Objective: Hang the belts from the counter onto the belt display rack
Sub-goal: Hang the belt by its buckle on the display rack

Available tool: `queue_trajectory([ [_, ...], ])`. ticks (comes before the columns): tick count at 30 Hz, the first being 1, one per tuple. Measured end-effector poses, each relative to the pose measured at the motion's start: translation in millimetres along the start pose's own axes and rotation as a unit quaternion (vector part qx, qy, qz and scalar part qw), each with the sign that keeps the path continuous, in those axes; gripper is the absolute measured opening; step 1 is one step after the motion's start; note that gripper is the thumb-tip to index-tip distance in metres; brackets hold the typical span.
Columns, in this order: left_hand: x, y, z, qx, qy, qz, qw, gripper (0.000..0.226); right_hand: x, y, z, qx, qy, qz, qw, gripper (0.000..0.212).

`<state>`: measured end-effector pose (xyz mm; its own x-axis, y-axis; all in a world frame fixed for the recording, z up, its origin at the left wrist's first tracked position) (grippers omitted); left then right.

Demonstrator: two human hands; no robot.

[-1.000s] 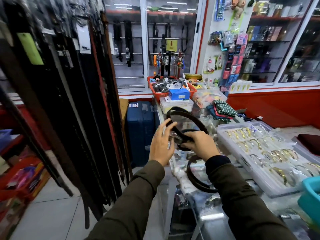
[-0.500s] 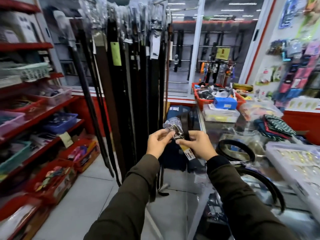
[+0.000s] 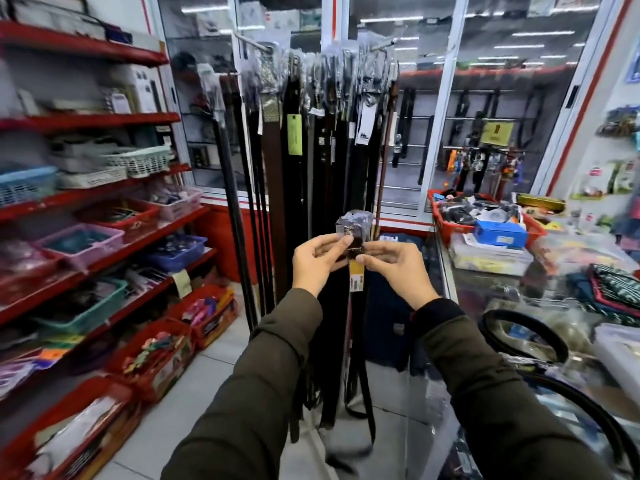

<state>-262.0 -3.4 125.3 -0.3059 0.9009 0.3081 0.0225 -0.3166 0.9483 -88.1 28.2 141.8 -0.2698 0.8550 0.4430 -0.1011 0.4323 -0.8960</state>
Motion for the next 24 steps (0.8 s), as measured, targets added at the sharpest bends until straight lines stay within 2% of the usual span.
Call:
queue_trajectory([
  [3,3.7,15.4,-17.8,0.012,-0.004,0.007,1.0,0.019,13.8,-18.1,20.1,0.059,0.0,-0.01,0.998,0.02],
  [8,20.5,70.7,-53.3,0.0,0.025,0.064,0.998,0.023,47.2,-55.8,61.4,0.159,-0.018,-0.027,0.987,0.03],
  [13,47.0,141.1,-83.7,-0.015,0.074,0.109,0.991,0.019,85.6,-106.9,106.3,0.258,0.008,-0.071,0.963,0.037],
  [15,60.3,169.8,-94.7,-0.021,0.09,0.112,0.989,0.016,104.0,-130.9,123.4,0.278,0.006,-0.083,0.957,0.035],
  [19,83.9,215.4,-114.6,-0.03,0.093,0.099,0.99,0.029,135.9,-172.6,152.2,0.287,-0.009,-0.1,0.953,0.032],
  [24,98.8,246.3,-131.7,-0.06,0.101,0.101,0.988,0.022,162.1,-197.6,174.3,0.311,-0.026,-0.101,0.945,0.026],
])
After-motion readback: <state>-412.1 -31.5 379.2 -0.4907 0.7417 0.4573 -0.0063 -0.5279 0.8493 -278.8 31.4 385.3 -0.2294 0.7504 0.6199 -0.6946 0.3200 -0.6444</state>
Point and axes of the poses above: each hand's wrist, its own x-axis towards the middle knuckle, its own z-axis out of the palm, y = z × x, the point moved 5 cm from there along x, towards the middle knuckle, and after that the axes turned 14 degrees about x, right-handed, at the moved point
